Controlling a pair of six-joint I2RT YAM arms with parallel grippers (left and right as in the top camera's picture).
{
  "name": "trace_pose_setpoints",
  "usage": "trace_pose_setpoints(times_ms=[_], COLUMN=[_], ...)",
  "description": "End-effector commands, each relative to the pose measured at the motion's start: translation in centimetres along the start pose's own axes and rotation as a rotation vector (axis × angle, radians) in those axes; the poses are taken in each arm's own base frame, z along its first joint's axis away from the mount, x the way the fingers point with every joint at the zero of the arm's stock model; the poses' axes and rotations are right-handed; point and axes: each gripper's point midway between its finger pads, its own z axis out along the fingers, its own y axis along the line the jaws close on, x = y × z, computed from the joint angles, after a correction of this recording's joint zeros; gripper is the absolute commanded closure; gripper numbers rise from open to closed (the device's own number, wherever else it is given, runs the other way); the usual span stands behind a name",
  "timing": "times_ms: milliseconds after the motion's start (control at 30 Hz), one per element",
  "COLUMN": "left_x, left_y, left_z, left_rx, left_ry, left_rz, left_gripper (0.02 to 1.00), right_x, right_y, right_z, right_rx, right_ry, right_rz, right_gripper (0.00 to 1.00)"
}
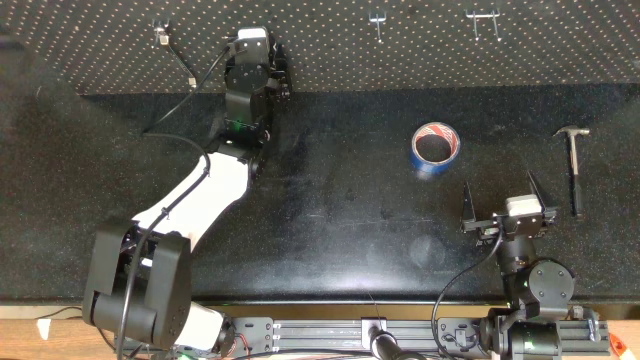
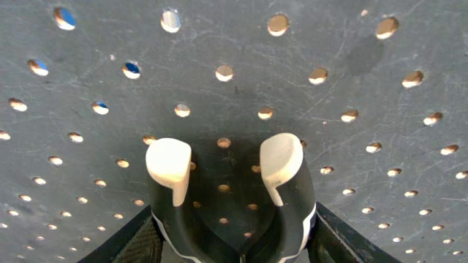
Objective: Place Tools Onto Pegboard
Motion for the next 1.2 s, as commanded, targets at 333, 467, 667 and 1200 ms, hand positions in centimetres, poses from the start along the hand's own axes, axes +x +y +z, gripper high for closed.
trace_pose_setpoints(times_ms=[333,467,667,1200], left_x=[0.5,0.5,0.4,-2.4], left_y=[-0.6,-0.6,-0.6,-0.2], left_z=[0.5,0.5,0.5,-0.7], left_rx=[0.027,0.027,0.028,0.030], left_ry=[0.007,0.007,0.007,-0.059], left_rz=[0.016,0.016,0.016,-0.007], left_gripper=[0.667,0.417,0.196,0.023], right_x=[0.2,0.2,0.2,0.2], right_y=[-0.2,-0.2,-0.2,-0.2], right_z=[0.0,0.0,0.0,0.0], right_rx=[0.013,0.013,0.013,0.013], right_ry=[0.003,0.003,0.003,0.003], right_rz=[-0.006,-0.006,-0.006,-0.006], right_gripper=[0.005,0.005,0.007,0.007])
